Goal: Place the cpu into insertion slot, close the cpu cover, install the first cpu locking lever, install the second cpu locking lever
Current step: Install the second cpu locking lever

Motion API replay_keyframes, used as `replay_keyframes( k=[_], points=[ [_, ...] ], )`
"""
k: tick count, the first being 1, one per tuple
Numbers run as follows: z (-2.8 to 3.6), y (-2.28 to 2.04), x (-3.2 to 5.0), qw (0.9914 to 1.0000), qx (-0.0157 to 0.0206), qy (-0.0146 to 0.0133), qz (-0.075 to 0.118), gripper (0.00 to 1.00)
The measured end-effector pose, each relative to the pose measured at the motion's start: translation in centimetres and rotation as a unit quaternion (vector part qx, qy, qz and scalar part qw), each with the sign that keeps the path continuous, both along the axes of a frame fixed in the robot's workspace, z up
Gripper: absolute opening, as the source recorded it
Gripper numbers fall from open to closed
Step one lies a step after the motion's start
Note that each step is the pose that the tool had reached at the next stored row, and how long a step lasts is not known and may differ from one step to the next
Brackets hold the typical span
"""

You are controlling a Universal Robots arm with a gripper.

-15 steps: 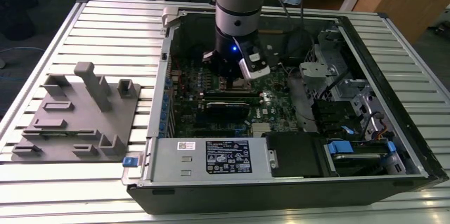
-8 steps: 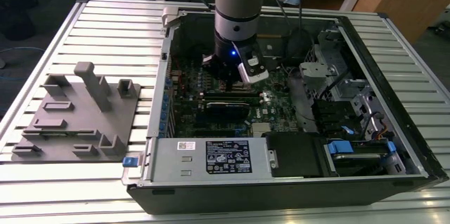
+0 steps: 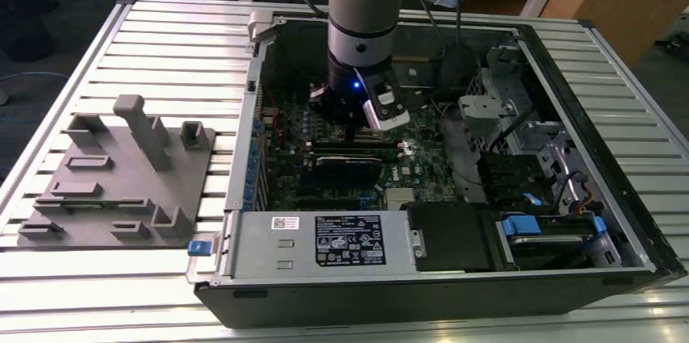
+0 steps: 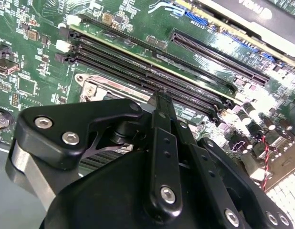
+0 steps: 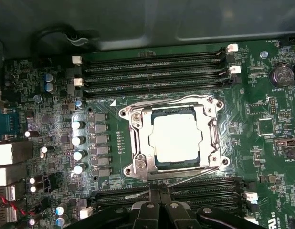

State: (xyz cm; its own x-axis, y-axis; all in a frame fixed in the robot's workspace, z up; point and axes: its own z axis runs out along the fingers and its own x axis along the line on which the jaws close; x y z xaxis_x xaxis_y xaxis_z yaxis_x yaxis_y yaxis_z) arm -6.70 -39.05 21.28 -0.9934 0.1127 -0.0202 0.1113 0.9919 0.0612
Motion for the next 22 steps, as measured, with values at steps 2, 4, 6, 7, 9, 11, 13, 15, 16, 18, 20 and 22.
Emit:
replay_keyframes(
  k=[2,4,6,7,9,11,13,15,16,18,20,22],
  points=[
    [-0.12,-0.01,-0.02,1.00000,0.0000,0.0000,0.000,0.10],
    [-0.25,-0.02,-0.03,1.00000,0.0000,0.0000,0.000,0.10],
    [-0.37,-0.03,-0.05,1.00000,0.0000,0.0000,0.000,0.10],
    [-0.43,-0.04,-0.06,1.00000,0.0000,0.0000,0.000,0.10],
    [-0.55,-0.05,-0.07,1.00000,0.0000,0.0000,0.000,0.10],
    [-0.31,-0.05,-0.08,1.00000,-0.0002,0.0001,0.000,0.10],
    [0.56,-0.04,-0.08,1.00000,0.0007,-0.0001,0.000,0.10],
    [1.04,-0.05,-0.08,1.00000,0.0005,0.0000,0.000,0.10],
    [1.03,-0.04,-0.07,1.00000,0.0006,-0.0001,0.000,0.10],
    [1.03,-0.04,-0.08,1.00000,0.0007,-0.0001,0.000,0.10],
    [0.99,-0.05,-0.25,1.00000,0.0006,0.0000,0.000,0.10],
    [0.93,-0.03,-0.50,1.00000,0.0005,0.0000,0.000,0.10]
  ],
)
